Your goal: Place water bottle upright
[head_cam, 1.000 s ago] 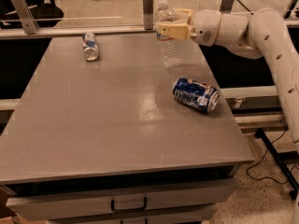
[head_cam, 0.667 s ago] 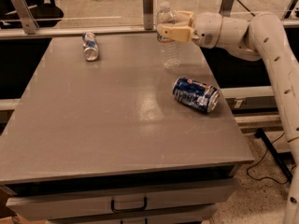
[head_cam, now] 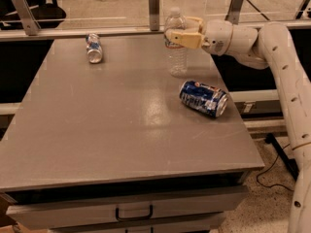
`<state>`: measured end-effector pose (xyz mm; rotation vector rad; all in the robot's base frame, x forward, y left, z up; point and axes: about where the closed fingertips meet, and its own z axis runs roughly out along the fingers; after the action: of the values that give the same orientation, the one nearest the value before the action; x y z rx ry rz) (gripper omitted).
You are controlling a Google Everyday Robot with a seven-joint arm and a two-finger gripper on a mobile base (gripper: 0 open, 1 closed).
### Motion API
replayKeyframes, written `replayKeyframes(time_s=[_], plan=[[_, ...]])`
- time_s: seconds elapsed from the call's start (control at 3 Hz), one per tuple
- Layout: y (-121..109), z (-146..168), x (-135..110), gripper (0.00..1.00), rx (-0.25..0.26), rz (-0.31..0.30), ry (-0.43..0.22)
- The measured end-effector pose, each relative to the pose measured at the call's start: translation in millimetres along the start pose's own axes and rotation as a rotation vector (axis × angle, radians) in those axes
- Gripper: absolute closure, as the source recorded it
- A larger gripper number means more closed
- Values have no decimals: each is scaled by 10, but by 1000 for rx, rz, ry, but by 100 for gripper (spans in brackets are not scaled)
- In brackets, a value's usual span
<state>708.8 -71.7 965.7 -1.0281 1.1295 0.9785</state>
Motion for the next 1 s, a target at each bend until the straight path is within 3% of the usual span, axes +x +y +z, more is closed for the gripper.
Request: replayKeyframes(time_s=[1.0], plan=[[24, -86, 98, 12, -15, 38, -26]])
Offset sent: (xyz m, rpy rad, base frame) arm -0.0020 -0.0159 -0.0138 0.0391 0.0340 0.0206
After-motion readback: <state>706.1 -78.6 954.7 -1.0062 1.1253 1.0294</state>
